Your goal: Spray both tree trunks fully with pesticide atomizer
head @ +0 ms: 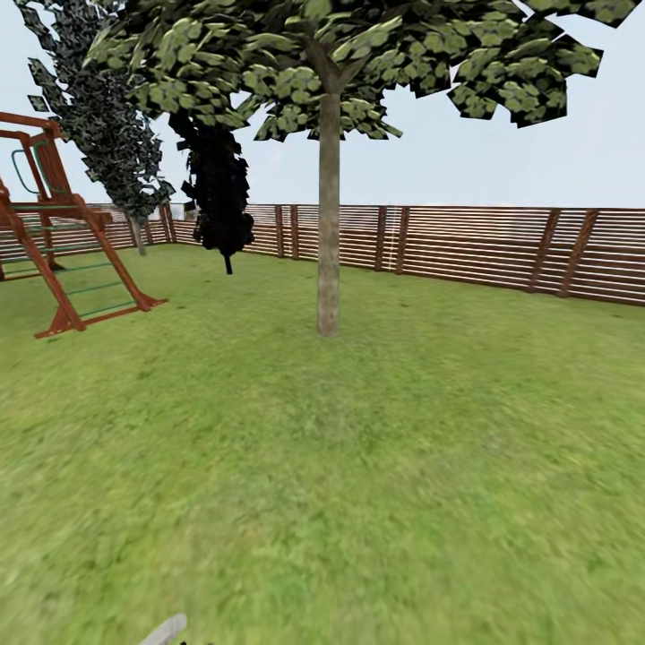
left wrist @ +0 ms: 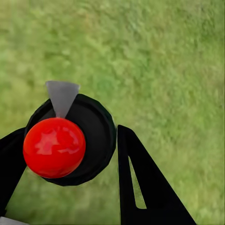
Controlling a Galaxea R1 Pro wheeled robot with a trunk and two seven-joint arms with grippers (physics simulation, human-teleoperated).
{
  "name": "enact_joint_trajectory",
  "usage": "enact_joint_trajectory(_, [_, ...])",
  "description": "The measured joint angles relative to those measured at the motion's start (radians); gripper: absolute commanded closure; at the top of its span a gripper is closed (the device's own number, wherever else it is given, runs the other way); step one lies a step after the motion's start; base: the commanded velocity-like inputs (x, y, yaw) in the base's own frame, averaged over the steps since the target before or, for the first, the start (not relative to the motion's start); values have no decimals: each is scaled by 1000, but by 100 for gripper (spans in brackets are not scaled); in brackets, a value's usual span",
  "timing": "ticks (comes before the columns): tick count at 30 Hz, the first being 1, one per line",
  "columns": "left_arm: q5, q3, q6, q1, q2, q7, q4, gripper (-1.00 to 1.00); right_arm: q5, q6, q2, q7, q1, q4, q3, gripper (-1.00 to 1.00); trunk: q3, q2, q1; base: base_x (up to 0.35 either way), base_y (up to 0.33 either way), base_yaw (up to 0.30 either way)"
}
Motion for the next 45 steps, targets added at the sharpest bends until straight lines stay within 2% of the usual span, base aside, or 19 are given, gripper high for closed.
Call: enact_joint_trajectory(45, [0, 0, 0, 0, 0, 0, 0, 100, 0, 1, 0, -1, 0, 0, 0, -100, 0, 0, 0, 321, 0, 0])
